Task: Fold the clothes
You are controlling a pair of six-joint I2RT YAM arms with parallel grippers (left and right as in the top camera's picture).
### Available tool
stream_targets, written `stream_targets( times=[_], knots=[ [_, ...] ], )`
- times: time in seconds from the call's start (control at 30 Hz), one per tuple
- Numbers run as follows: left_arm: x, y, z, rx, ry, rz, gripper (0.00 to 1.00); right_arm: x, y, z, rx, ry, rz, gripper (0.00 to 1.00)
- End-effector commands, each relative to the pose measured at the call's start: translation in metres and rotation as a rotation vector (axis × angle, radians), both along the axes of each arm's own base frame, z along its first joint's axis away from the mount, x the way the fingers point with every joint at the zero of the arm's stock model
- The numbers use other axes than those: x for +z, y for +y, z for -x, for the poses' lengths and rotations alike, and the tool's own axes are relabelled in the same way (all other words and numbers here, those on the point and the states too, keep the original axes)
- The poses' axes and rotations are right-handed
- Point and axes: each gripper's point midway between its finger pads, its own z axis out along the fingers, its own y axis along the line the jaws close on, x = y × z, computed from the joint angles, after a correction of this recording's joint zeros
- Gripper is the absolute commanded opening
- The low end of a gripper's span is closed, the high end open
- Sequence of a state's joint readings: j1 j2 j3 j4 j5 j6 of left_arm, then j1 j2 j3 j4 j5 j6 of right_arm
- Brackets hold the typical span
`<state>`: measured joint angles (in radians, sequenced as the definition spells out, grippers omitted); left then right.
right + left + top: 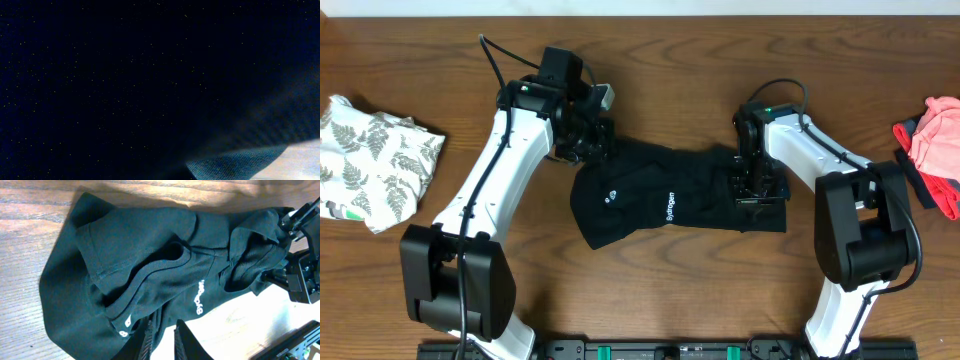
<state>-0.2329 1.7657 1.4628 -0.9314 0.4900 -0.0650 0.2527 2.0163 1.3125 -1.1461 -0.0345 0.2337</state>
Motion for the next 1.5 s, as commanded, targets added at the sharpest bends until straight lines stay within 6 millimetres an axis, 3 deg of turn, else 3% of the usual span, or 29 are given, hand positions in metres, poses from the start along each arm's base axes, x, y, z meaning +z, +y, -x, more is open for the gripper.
stream_targets(
  times=[0.0, 0.13, 0.33, 0.57, 0.6, 0.7, 0.8, 1.2, 1.27, 1.37, 1.47],
  knots=[
    [-0.001, 0.002, 0.0, -0.014, -0.009, -0.015, 0.17, 0.009, 0.0, -0.01, -0.016, -0.051, -0.002, 0.01],
    [-0.001, 0.002, 0.0, -0.014, -0.009, -0.015, 0.17, 0.028, 0.006, -0.02, 0.004, -0.118, -0.029, 0.01],
    [-0.001, 0.002, 0.0, -0.014, -0.01, -0.016, 0.17, 0.056, 0.042, -0.019, 0.169, -0.195, -0.17, 0.01],
    [-0.005, 0.009, -0.002, -0.003, -0.015, -0.058, 0.17, 0.059, 0.081, -0.009, 0.334, -0.217, -0.219, 0.03],
    [-0.005, 0.009, -0.001, -0.003, -0.014, -0.058, 0.17, 0.059, 0.086, -0.008, 0.355, -0.222, -0.224, 0.04],
    [-0.005, 0.009, -0.001, -0.003, -0.013, -0.059, 0.17, 0.059, 0.098, -0.005, 0.399, -0.232, -0.233, 0.28],
    [-0.005, 0.009, -0.001, -0.003, -0.013, -0.058, 0.17, 0.058, 0.102, -0.003, 0.418, -0.233, -0.228, 0.33],
    [-0.005, 0.009, 0.0, -0.003, -0.01, -0.059, 0.17, 0.058, 0.099, -0.004, 0.438, -0.237, -0.226, 0.36],
    [-0.005, 0.009, 0.0, -0.003, -0.01, -0.059, 0.17, 0.057, 0.079, -0.017, 0.38, -0.282, -0.087, 0.29],
    [-0.005, 0.009, 0.0, -0.003, -0.01, -0.059, 0.17, 0.064, 0.032, -0.041, 0.162, -0.401, 0.202, 0.29],
    [-0.005, 0.009, 0.0, -0.003, -0.009, -0.059, 0.17, 0.066, 0.031, -0.056, 0.12, -0.463, 0.204, 0.3]
  ],
)
